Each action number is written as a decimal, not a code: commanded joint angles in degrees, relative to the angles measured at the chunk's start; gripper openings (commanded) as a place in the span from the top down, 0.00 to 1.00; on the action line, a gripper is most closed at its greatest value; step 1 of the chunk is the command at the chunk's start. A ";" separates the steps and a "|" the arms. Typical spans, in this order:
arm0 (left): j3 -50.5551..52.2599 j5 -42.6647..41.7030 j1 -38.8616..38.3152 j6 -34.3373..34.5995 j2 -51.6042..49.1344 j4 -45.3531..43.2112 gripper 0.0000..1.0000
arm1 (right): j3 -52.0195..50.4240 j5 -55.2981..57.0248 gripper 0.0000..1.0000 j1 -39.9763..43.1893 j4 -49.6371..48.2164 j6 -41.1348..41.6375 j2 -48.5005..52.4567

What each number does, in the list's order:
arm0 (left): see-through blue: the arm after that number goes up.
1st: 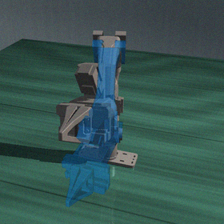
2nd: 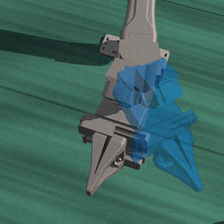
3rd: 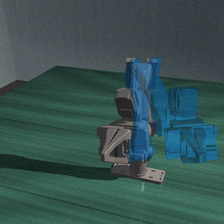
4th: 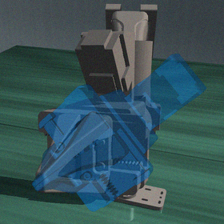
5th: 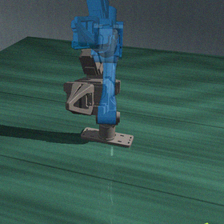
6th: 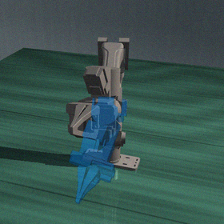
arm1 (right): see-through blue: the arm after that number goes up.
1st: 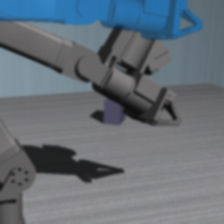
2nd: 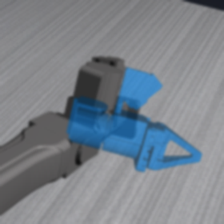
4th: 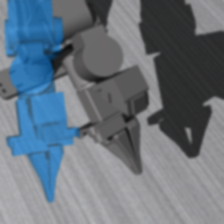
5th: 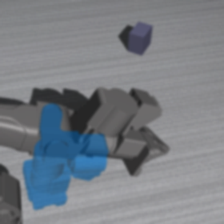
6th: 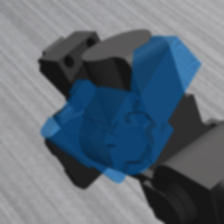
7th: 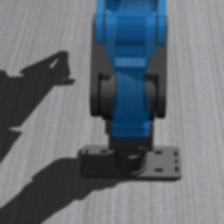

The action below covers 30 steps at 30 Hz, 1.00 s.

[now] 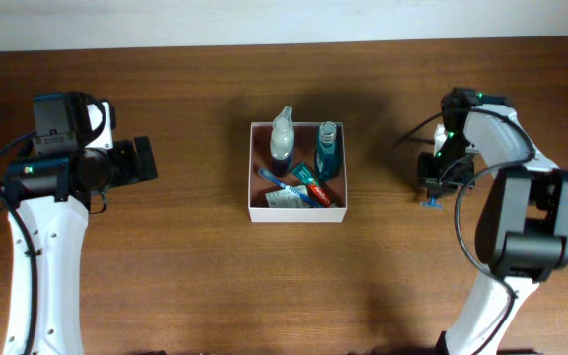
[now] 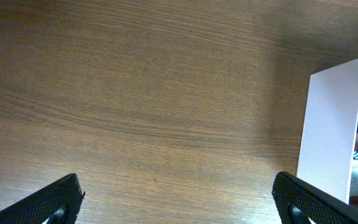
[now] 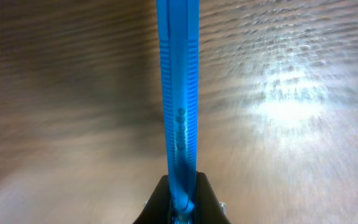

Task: Pack container
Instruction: 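Place the razor into the box and release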

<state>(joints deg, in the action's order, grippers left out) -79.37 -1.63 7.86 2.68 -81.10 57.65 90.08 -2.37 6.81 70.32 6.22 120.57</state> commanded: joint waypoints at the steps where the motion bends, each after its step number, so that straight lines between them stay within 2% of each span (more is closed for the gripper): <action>1: -0.55 -0.55 0.20 0.35 0.76 -0.09 0.00 | 3.43 -3.37 0.96 -4.74 2.36 0.22 -12.41; 7: -0.55 -0.57 0.20 0.35 0.76 -0.09 0.00 | 3.45 -3.48 0.96 -17.86 6.27 -1.70 -25.05; 10: -0.55 -0.55 0.20 0.35 0.76 -0.09 0.00 | 3.43 -3.43 0.96 -28.59 6.62 -7.80 -27.21; 14: -0.55 -0.57 0.20 0.35 0.76 -0.09 0.00 | 3.04 -3.41 0.96 -37.64 4.33 -17.20 -25.64; 16: -0.55 -0.57 0.20 0.35 0.76 -0.09 0.00 | 3.04 -2.43 0.96 -42.51 2.08 -26.05 -23.28; 20: -0.55 -0.57 0.20 0.35 0.76 -0.09 0.01 | 3.04 5.05 0.96 -44.68 -2.58 -36.50 -19.43; 23: -0.55 -0.57 0.20 0.35 0.76 -0.09 0.00 | 3.04 5.31 0.96 -43.93 -4.48 -41.48 -17.18; 26: -0.55 -0.55 0.20 0.35 0.76 -0.09 0.00 | 3.04 6.01 0.96 -42.18 -5.70 -41.55 -15.41; 27: -0.55 -0.57 0.20 0.35 0.76 -0.09 0.00 | 3.04 5.79 0.89 -41.90 -5.73 -41.55 -15.37; 28: -0.55 -0.55 0.20 0.35 0.76 -0.09 0.00 | 3.04 5.38 0.68 -41.59 -5.68 -41.46 -15.34; 29: -0.55 -0.57 0.20 0.35 0.76 -0.09 0.00 | 3.08 5.42 0.57 -41.62 -5.46 -41.16 -15.39; 30: -0.55 -0.57 0.20 0.35 0.76 -0.09 0.00 | 3.41 5.51 0.01 -41.72 -4.87 -40.63 -15.78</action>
<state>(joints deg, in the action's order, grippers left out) -79.37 -1.63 7.86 2.68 -81.10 57.67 92.90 2.37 -35.29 64.99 -33.36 104.86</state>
